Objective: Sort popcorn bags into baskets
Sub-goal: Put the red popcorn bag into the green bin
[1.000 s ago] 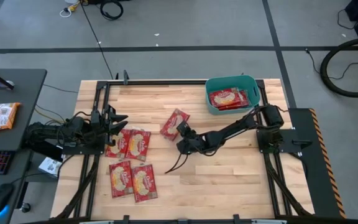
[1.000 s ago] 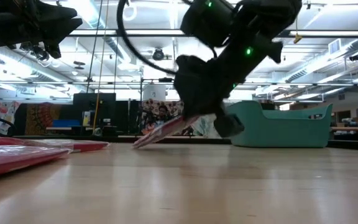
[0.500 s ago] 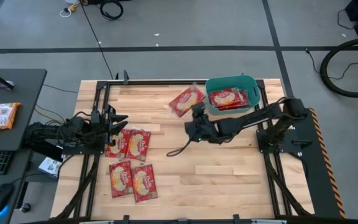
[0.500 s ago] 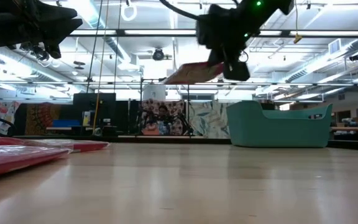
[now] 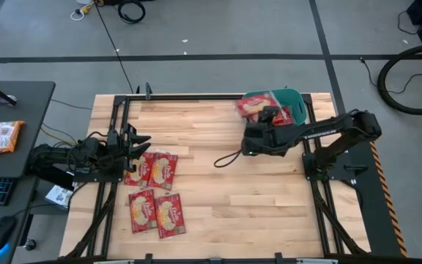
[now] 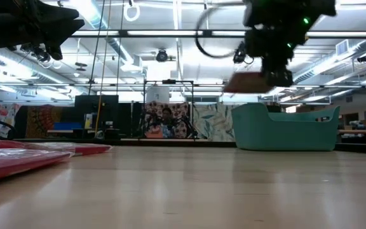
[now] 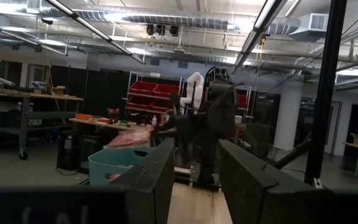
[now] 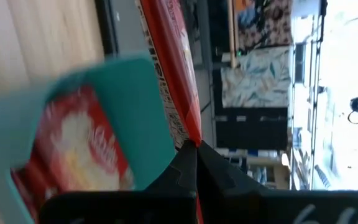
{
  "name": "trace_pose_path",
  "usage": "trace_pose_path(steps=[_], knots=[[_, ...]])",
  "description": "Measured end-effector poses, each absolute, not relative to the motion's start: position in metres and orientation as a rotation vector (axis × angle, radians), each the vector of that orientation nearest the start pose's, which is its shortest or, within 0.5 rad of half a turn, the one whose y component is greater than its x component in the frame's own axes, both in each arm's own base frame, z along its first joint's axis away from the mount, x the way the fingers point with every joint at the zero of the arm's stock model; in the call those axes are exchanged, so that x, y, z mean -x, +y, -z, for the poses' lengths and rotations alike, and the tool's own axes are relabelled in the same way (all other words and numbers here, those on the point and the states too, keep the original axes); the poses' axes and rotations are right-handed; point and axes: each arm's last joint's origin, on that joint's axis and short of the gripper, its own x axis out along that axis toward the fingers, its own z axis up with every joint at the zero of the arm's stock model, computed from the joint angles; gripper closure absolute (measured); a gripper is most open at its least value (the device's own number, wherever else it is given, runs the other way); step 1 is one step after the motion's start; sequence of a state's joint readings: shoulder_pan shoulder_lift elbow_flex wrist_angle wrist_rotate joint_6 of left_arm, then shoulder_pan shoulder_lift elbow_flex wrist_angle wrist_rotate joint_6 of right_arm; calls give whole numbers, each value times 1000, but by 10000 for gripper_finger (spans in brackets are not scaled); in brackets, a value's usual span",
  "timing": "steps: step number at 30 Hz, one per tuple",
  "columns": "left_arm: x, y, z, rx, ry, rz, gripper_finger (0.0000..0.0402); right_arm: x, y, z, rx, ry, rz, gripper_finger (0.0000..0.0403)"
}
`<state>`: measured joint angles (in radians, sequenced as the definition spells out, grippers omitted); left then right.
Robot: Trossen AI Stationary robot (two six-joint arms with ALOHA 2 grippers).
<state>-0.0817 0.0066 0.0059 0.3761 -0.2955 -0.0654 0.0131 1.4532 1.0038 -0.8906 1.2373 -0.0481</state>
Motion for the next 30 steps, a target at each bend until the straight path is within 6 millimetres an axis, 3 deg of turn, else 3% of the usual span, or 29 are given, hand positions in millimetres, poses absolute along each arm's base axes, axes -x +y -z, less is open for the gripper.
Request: trace_pose_path(steps=[7, 12, 23, 30], knots=[[-90, 1, -200, 135, -377, -199, 276, -216, -40, -203, 789, 1297, 1004, 402], [-90, 1, -200, 135, -377, -199, 276, -197, -52, -190, 675, 1341, 1010, 399], [-90, 1, -200, 135, -378, -199, 276, -203, -68, -184, 560, 1345, 867, 330], [-90, 1, -200, 135, -378, -199, 276, -208, -69, -204, 561, 1356, 889, 276]])
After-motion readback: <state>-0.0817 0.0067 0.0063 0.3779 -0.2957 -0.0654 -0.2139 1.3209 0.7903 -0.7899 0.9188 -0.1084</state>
